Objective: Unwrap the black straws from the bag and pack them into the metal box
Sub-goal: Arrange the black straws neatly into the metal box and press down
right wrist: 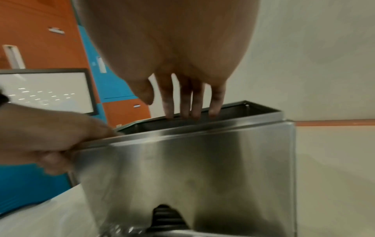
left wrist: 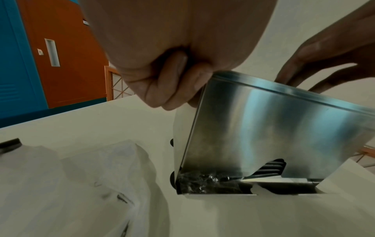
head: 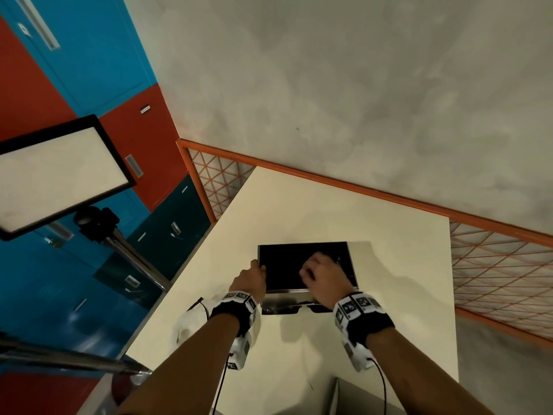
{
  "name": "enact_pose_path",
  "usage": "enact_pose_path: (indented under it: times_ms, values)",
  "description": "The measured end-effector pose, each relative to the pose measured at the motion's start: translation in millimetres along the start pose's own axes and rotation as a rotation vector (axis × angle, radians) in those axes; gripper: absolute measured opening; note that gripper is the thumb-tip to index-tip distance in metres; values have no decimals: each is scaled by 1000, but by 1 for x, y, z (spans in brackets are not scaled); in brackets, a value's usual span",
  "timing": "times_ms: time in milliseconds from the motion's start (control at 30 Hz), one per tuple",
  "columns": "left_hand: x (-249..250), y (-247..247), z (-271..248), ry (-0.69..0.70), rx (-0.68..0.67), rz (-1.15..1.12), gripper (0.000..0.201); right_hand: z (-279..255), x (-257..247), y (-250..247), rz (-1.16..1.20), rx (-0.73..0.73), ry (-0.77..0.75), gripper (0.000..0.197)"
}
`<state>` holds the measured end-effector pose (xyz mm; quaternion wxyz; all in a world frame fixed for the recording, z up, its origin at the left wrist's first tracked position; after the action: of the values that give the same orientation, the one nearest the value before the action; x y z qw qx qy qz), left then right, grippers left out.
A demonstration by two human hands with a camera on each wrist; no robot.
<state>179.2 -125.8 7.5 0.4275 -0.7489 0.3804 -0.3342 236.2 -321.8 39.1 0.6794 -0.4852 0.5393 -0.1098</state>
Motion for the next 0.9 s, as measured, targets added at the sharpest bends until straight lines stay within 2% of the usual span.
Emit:
enact_pose_path:
  times_ms: [33,100,167,233,300,367,433,700,900]
  values:
    - [0,0,0,1,-3,-2,42,2,5,-13,-1,108,28,25]
    - [0,-1,0,0,1,1,40,4,18,-36,-13,278,180,20]
    - [1,-1,0,-4,5,16,38,3,37,-49,106,350,406,25]
    - [2,-2,-1,-9,1,34,37,4,55,-52,375,326,645,31]
    - [2,-3,-3,-8,-4,48,34,7,67,-45,478,190,778,38]
    - [4,-4,-3,-10,-16,64,31,8,73,-35,401,83,748,46]
    - [6,-6,-4,-19,-33,79,28,7,76,-27,337,88,692,47]
    - [1,-7,-4,32,-103,116,28,1,71,-31,98,31,628,26]
    - [-5,9,-28,40,-62,166,27,-30,68,-26,33,10,612,24]
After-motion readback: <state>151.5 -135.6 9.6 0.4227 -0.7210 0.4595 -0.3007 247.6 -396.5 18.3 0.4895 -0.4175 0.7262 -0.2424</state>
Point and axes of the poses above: each hand's wrist, its own z-axis towards the middle knuckle, its own y-axis out of the palm, x = y × z, the point moved 2 cm from there along z, towards the middle knuckle, and after that the axes turned 13 degrees about z, right-handed, at the moved point
